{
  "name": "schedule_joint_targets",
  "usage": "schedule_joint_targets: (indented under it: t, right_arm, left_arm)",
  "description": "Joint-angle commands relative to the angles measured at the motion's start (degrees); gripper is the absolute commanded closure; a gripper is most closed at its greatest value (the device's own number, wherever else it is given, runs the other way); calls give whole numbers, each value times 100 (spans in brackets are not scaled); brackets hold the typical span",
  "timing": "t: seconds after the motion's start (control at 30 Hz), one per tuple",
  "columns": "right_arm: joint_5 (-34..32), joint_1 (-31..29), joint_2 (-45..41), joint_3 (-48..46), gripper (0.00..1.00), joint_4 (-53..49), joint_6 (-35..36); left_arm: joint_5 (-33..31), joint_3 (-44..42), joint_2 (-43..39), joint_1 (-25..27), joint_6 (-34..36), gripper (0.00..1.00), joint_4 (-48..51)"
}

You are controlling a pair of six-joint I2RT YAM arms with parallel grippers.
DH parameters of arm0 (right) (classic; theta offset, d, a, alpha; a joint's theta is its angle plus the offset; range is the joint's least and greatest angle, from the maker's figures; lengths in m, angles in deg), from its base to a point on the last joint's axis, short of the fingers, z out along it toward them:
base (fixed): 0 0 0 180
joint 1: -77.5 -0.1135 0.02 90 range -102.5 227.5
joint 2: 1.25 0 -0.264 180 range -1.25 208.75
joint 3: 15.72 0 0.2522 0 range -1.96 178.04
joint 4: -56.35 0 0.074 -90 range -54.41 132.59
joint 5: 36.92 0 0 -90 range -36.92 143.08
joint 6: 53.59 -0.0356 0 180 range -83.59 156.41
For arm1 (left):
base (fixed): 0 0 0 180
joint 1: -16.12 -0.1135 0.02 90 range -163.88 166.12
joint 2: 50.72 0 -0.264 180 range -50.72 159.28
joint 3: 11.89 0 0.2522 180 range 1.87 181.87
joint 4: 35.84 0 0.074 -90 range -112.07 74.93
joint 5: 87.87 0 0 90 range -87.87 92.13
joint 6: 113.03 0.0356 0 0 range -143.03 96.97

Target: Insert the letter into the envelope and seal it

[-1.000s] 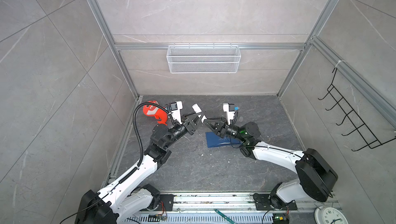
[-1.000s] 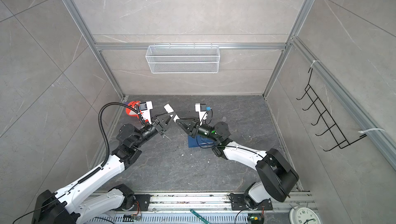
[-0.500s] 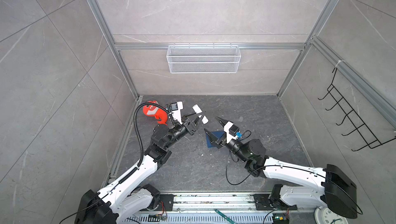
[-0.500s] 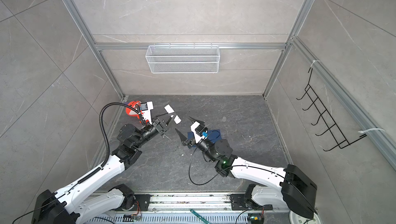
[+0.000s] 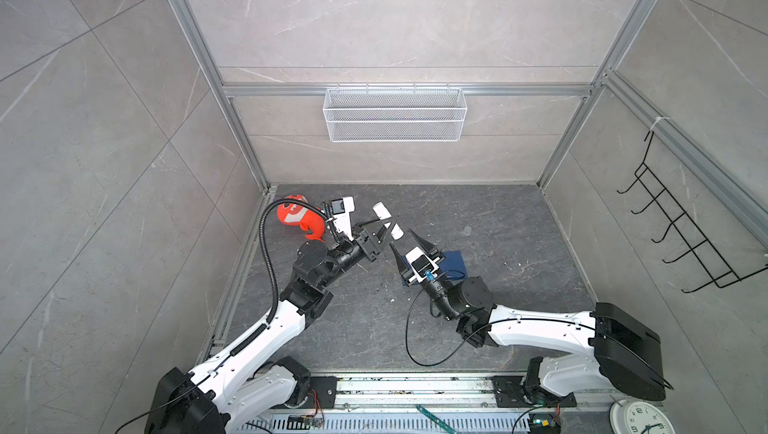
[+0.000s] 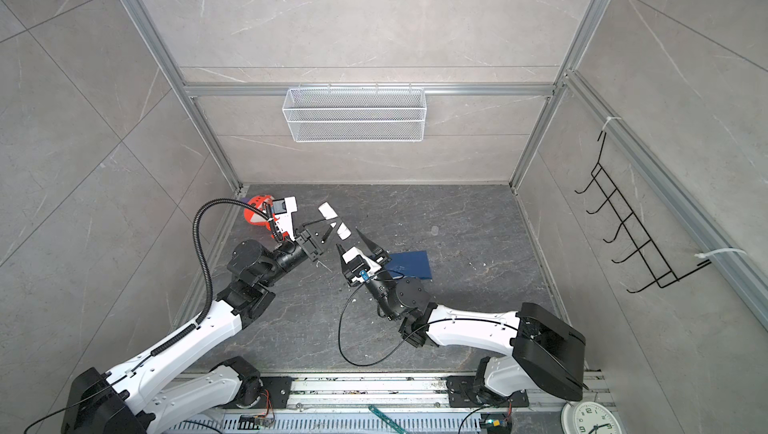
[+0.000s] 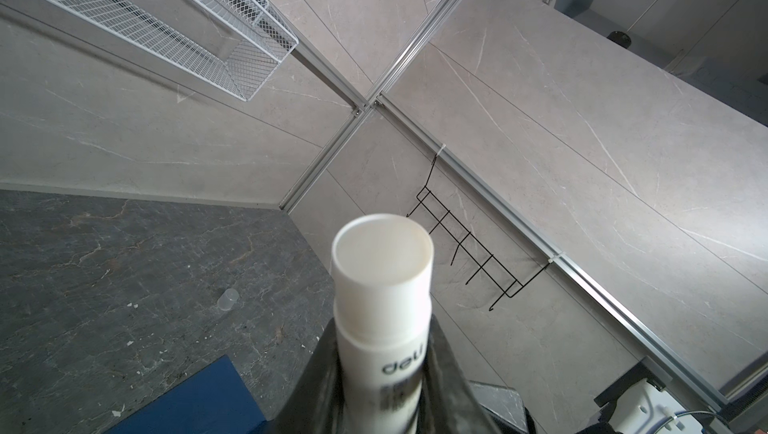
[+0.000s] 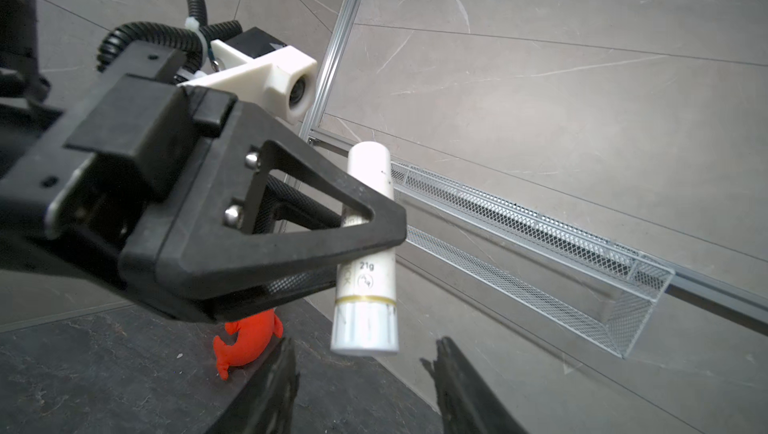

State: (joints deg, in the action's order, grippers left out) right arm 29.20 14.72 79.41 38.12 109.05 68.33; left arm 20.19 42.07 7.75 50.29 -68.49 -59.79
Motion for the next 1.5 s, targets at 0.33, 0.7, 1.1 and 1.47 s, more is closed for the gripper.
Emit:
schedule_joint_targets:
  t: [0.33, 0.7, 1.1, 1.47]
  right_arm:
    - [-334, -58, 309, 422, 67, 135, 165]
    - [-427, -58, 405, 535, 82, -78, 121]
    - [893, 397, -570, 590, 86, -1763, -1507]
    - [858, 384, -682, 234, 38, -1779, -776]
  left_arm:
    - [-33, 137, -102, 28, -42, 100, -236]
    - [-22, 137, -109, 27, -37, 100, -213]
    - [146, 128, -126, 27, 144, 100, -108]
    - [126, 215, -102, 27, 137, 100, -73]
